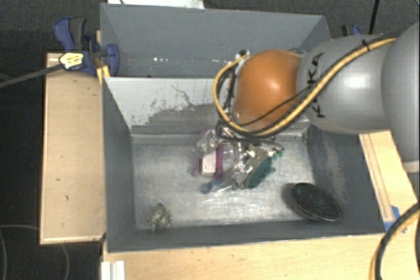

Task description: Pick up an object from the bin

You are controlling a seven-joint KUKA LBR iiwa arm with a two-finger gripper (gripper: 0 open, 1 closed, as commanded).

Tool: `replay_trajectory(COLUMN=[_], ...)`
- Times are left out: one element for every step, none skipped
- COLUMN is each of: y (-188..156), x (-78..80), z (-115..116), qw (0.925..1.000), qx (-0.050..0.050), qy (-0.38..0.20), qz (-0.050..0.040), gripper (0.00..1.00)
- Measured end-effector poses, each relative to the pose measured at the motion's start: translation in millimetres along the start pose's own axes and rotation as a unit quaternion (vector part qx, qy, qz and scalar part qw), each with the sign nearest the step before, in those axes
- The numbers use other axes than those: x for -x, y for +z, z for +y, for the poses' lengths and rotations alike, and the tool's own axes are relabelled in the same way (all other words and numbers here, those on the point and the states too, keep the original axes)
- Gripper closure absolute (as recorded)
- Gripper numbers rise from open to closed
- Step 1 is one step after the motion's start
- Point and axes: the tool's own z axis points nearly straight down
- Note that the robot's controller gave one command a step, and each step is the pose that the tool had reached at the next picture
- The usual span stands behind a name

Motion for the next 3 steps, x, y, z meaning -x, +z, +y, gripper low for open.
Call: replay_trajectory(y=[10.0, -101.7, -146.2], x=[53.5, 59.7, 71.7], z=[63.5, 62.3, 70.0], qw=[0.9626, 0.9662, 0.9648], qx=[-0.006, -0.005, -0.004], qy=[-0.271, -0.258, -0.263], qz=[-0.0007, 0.0003, 0.0009], gripper=[1.0, 1.0, 1.0])
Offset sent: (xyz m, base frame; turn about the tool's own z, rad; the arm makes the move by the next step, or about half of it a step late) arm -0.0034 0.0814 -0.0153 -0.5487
